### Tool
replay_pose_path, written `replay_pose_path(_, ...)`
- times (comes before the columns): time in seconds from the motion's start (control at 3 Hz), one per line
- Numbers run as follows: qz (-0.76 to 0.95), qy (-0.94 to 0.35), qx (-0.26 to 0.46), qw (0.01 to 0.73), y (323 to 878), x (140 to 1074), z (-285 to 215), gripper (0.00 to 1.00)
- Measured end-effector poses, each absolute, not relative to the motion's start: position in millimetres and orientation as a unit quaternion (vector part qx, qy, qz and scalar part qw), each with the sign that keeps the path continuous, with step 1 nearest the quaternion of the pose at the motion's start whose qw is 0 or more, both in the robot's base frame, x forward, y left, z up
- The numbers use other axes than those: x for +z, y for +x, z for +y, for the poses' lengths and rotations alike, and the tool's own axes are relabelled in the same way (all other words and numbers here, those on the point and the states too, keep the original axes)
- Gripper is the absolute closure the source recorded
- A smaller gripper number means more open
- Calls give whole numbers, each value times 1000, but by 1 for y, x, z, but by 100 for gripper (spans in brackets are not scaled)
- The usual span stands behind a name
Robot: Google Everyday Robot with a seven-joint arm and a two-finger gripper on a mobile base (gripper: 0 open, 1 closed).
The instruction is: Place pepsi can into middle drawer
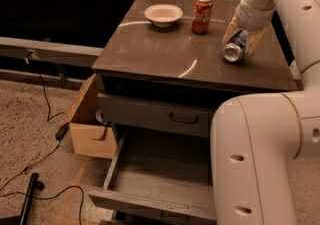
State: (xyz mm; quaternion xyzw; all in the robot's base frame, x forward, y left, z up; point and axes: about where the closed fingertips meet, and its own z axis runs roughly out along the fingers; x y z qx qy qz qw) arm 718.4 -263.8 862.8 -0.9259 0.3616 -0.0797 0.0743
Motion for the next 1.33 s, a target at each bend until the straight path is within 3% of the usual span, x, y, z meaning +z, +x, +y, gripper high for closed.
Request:
replay_pose_path(0.33,398,-907,-91,100,705,896,-267,100)
replay_pose_path(1.33,403,-895,-131,140,684,952,-265,100)
